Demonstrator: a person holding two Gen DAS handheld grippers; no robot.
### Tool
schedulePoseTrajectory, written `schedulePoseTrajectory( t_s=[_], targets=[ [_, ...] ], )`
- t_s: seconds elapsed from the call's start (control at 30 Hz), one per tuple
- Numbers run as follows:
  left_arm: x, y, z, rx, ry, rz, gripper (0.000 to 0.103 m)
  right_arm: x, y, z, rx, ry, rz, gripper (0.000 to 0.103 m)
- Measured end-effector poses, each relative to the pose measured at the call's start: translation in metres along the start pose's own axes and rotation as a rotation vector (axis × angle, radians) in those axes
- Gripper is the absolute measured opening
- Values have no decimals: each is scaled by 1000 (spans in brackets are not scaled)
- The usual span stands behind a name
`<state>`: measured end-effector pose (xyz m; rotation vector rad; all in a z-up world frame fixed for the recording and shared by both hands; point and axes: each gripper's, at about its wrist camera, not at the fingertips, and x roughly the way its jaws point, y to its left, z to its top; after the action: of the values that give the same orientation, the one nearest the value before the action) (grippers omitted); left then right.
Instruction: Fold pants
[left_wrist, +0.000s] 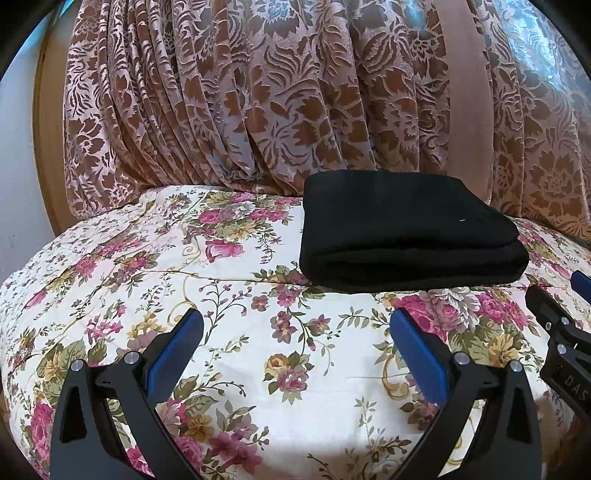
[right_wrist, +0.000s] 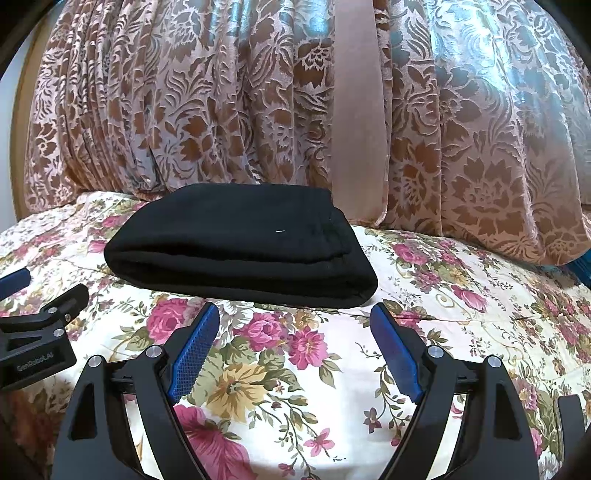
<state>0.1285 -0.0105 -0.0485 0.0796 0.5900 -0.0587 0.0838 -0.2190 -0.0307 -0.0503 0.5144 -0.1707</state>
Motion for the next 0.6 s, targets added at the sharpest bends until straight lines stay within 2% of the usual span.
schedulePoseTrajectory(
  t_s=[0.6],
  targets=[
    [-4, -8, -2, 28, -29, 2, 101, 3, -1, -1, 5, 11, 1, 83]
  ],
)
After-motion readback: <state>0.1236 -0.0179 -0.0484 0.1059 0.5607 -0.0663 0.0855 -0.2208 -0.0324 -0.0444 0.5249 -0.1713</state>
